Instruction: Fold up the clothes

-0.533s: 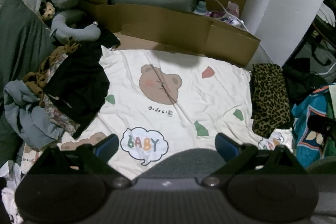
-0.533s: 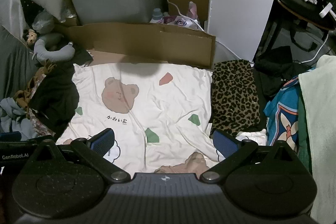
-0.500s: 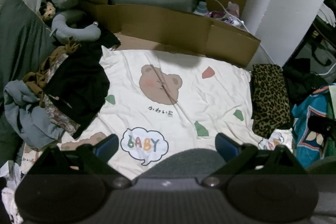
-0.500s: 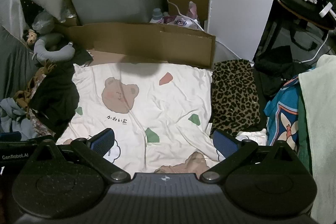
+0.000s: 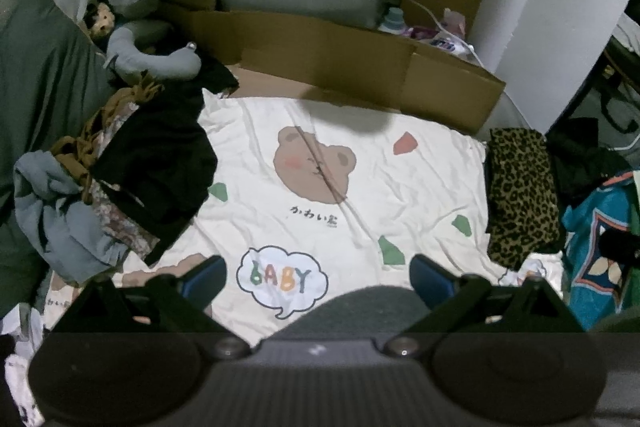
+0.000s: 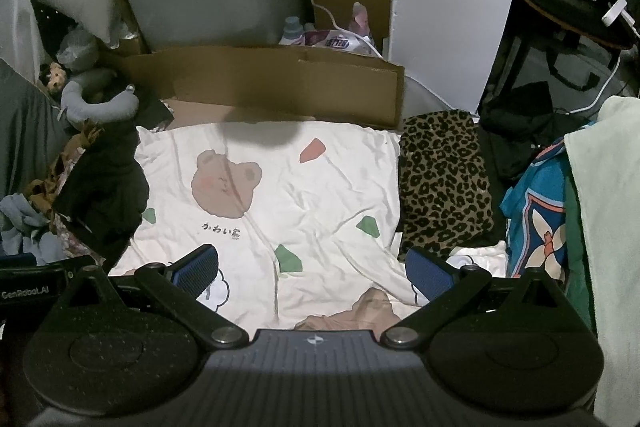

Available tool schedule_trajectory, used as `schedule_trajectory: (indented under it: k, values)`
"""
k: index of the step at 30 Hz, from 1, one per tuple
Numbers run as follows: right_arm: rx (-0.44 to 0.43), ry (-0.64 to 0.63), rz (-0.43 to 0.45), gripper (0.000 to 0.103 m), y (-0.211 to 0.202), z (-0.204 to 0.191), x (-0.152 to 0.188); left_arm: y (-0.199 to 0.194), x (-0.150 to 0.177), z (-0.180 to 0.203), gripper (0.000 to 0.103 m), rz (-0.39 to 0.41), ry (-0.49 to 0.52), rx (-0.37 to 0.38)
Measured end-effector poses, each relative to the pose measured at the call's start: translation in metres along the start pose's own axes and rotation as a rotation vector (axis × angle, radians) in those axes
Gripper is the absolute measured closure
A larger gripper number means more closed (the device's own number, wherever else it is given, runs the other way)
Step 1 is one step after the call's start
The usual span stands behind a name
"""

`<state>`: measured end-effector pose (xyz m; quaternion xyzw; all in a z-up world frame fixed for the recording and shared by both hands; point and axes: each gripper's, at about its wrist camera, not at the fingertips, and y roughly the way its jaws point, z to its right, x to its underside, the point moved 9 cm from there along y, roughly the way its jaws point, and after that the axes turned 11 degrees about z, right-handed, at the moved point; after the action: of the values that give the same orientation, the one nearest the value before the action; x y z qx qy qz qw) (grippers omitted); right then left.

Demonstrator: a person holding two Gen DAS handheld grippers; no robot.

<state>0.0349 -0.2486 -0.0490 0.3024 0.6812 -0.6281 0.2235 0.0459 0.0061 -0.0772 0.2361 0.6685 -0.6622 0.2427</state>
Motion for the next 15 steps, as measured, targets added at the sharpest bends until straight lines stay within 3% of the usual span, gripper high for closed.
schedule_trajectory:
  k: [15]
  values:
    - [0.003,-0.004,0.002,0.0,-0.0003,-0.0026,-0.001,-0.0014,0.0014,-0.0003,0.005,0.013,0.012,-0.013]
